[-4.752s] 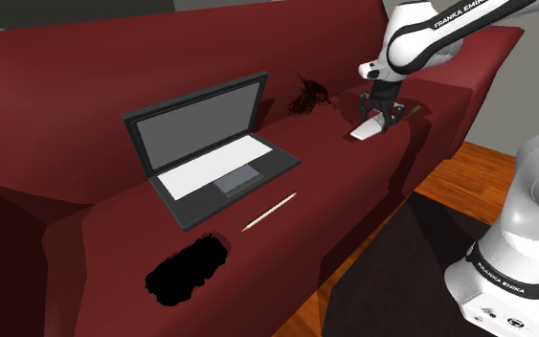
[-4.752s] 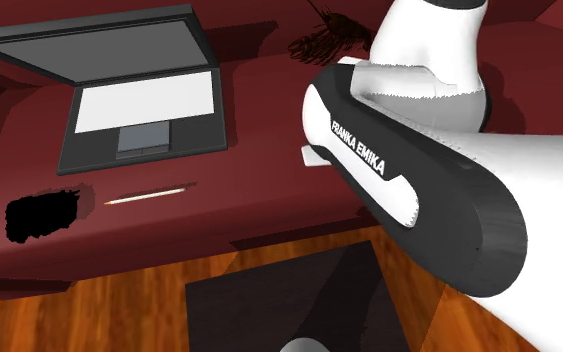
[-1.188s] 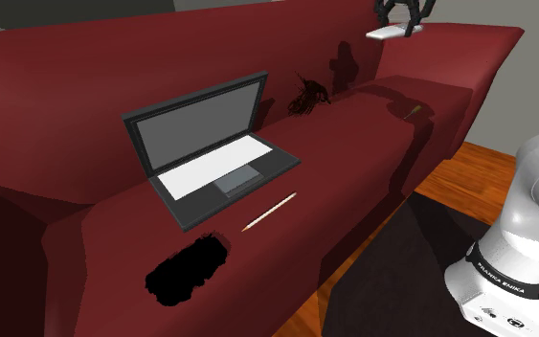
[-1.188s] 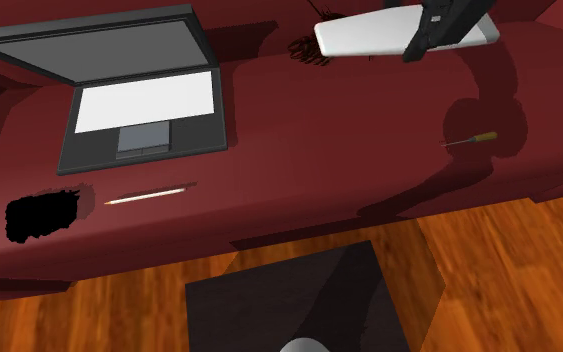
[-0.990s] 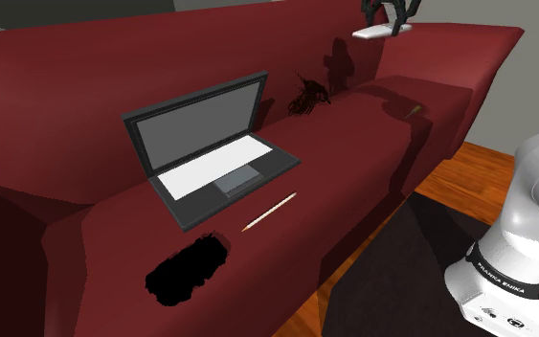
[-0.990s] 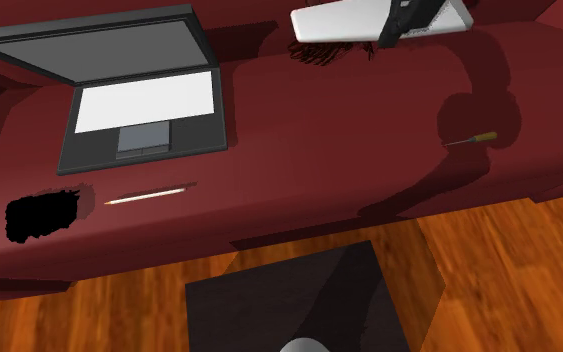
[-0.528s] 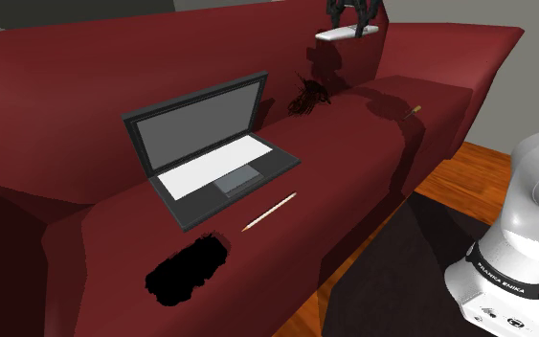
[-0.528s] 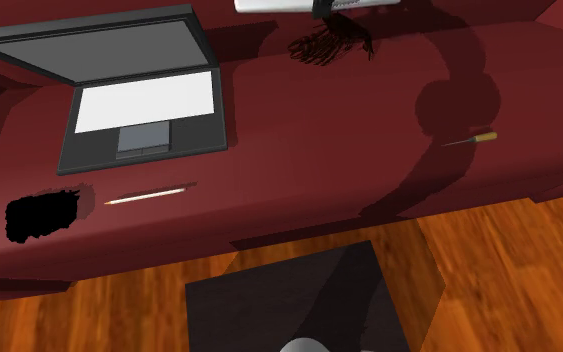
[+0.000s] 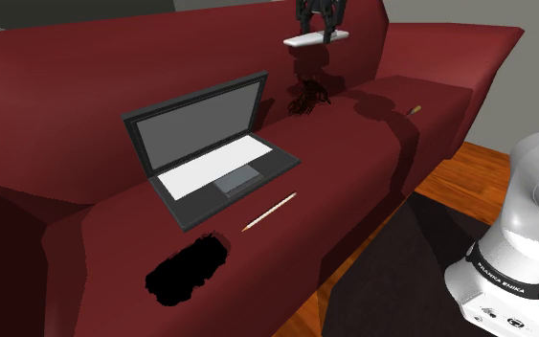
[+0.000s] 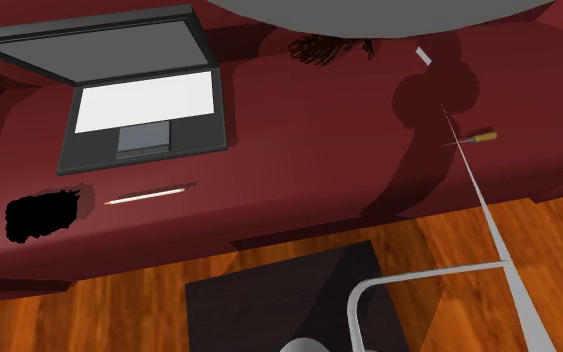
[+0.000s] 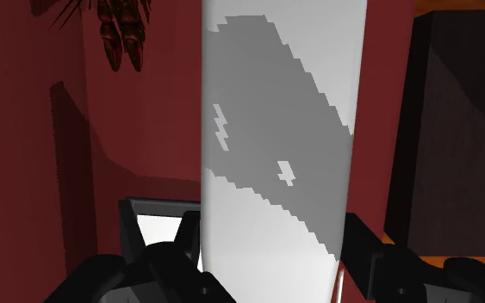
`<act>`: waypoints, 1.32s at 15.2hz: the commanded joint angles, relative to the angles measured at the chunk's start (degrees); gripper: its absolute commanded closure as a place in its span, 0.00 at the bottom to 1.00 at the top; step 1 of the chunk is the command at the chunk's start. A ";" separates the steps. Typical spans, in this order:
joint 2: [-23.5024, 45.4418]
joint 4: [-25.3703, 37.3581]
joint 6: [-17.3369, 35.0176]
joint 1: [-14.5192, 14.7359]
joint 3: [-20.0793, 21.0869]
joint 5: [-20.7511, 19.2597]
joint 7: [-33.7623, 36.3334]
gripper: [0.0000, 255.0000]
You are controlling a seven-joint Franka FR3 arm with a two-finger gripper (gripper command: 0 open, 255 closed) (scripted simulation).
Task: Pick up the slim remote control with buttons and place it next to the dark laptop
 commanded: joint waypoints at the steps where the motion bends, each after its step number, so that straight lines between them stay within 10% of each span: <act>1: -0.58 -2.16 1.75 0.21 0.14 -0.36 0.29 1.00; 20: -3.20 -19.52 17.01 0.79 0.65 -1.98 1.27 1.00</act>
